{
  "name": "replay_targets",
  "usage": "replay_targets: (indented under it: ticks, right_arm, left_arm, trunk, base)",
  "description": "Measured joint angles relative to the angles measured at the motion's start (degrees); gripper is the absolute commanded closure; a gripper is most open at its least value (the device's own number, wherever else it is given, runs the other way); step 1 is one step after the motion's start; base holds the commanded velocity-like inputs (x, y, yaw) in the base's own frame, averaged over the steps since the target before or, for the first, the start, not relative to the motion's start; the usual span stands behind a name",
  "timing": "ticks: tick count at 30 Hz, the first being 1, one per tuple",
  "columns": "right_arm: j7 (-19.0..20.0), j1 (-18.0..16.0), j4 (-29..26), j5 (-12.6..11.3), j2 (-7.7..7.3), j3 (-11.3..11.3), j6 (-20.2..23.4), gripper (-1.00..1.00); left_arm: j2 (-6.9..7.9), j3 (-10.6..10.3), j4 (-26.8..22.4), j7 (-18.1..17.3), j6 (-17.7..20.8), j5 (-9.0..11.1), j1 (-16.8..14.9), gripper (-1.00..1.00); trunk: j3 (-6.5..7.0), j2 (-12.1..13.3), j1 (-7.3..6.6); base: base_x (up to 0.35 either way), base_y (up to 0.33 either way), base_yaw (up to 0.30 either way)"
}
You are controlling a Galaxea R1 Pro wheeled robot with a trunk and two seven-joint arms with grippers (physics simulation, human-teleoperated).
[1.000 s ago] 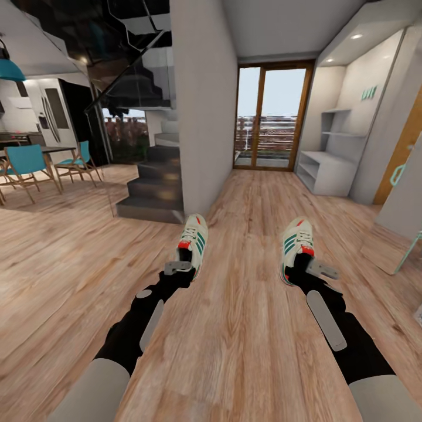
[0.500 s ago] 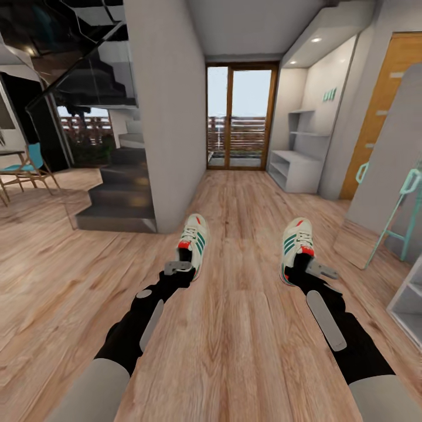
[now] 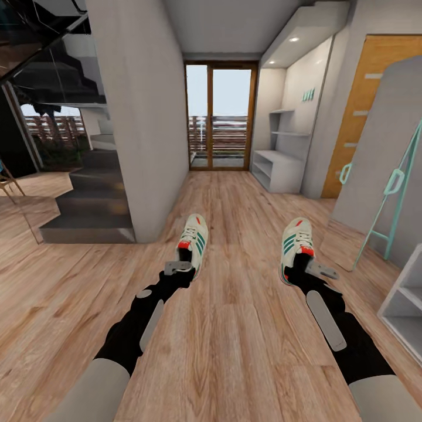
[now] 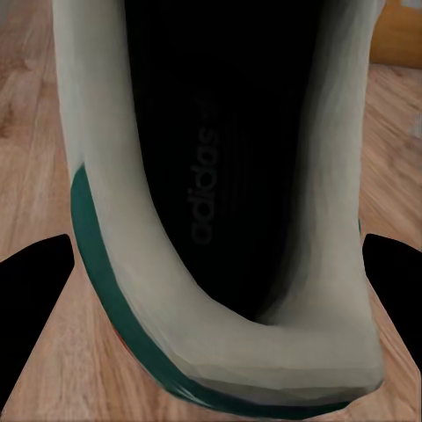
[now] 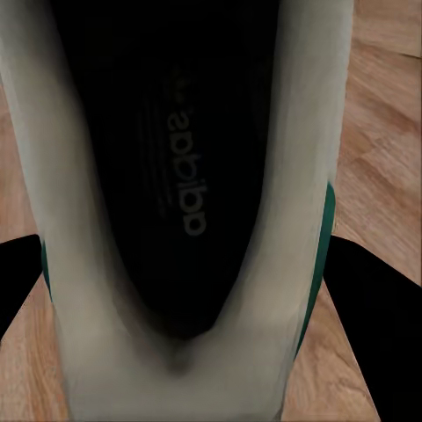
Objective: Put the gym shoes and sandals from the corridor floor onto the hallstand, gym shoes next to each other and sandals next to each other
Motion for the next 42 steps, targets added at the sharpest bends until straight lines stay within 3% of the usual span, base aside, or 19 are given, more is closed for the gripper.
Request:
replay_targets:
  ticks: [42]
  right_arm:
    - [-0.1, 0.0, -0.1, 0.0, 0.06, 0.0, 0.0, 1.00]
  left_arm:
    - [0.00, 0.0, 0.0, 0.0, 0.0, 0.0, 0.0, 1.00]
  trunk:
    - [0.00, 0.0, 0.00]
  base:
    - [0.349, 0.000, 0.000]
